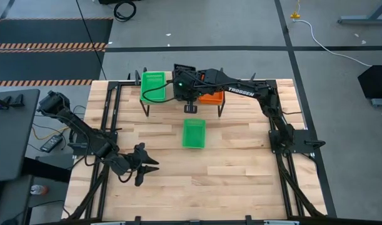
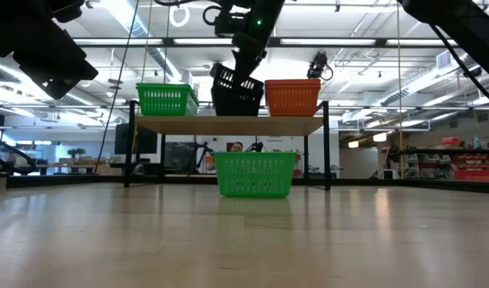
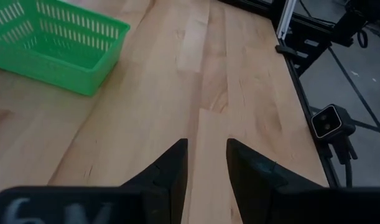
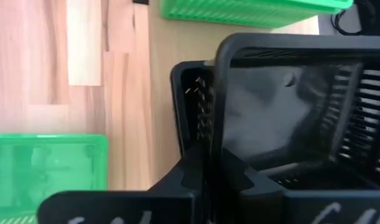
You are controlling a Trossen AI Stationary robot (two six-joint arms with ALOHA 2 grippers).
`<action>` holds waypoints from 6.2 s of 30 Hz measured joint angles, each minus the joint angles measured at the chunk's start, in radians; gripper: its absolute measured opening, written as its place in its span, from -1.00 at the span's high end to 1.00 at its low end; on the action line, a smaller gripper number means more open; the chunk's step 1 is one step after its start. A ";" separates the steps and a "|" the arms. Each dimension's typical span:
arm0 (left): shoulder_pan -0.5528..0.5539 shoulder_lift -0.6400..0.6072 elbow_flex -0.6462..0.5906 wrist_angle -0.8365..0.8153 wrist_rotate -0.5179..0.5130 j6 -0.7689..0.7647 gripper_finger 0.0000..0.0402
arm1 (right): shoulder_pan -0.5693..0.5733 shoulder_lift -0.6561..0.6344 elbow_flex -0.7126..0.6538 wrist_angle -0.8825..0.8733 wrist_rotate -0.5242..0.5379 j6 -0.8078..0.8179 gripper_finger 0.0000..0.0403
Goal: Stack baskets on shelf by color
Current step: Stack the black bin on top of the black bin on the shelf, then stack the green bin on top of the green bin on the shelf
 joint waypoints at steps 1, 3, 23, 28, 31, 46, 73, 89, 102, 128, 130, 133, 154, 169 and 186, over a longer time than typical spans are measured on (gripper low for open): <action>0.000 0.000 0.000 0.000 0.000 -0.003 0.42 | 0.003 0.000 0.000 0.000 -0.001 0.002 0.88; -0.001 0.000 0.000 0.000 0.000 -0.017 0.42 | 0.009 0.000 0.000 0.003 -0.001 0.002 0.87; -0.047 0.000 0.000 0.000 -0.021 -0.069 0.42 | 0.077 -0.002 0.000 0.058 -0.007 0.042 0.29; -0.047 0.000 0.000 0.000 -0.024 -0.082 0.42 | 0.098 -0.002 0.000 0.045 0.067 -0.014 0.49; -0.047 0.000 0.000 0.000 -0.024 -0.095 0.42 | 0.103 -0.002 0.000 0.045 0.074 -0.036 0.73; -0.047 0.000 0.000 0.000 -0.024 -0.106 0.42 | 0.101 -0.002 0.000 0.113 0.067 -0.011 0.81; -0.085 0.000 0.000 0.000 -0.050 -0.130 0.42 | 0.100 0.003 -0.014 0.057 0.035 0.094 -0.08; -0.086 0.000 0.000 -0.002 -0.050 -0.131 0.42 | 0.038 0.004 -0.074 0.157 0.037 0.156 -0.06; -0.086 0.000 0.000 -0.002 -0.050 -0.132 0.42 | 0.019 0.004 -0.073 0.151 0.048 0.199 -0.06; -0.087 0.001 0.000 -0.026 -0.029 -0.044 0.42 | 0.357 0.042 -0.041 -0.082 0.041 0.429 -0.06; -0.095 0.001 0.000 -0.027 -0.028 -0.039 0.42 | 0.365 0.069 -0.041 -0.100 0.024 0.449 -0.06; -0.113 0.001 0.000 -0.029 -0.032 -0.038 0.42 | 0.368 0.116 -0.041 -0.144 0.015 0.468 -0.06; -0.210 0.001 0.000 -0.046 -0.107 -0.079 0.42 | 0.372 0.233 -0.055 -0.134 -0.043 0.539 -0.06; -0.250 0.001 0.000 -0.046 -0.170 -0.072 0.42 | 0.370 0.236 -0.254 -0.027 -0.093 0.559 0.02; -0.250 0.001 0.000 -0.050 -0.234 -0.071 0.42 | 0.397 0.232 -0.025 -0.132 -0.077 0.469 0.96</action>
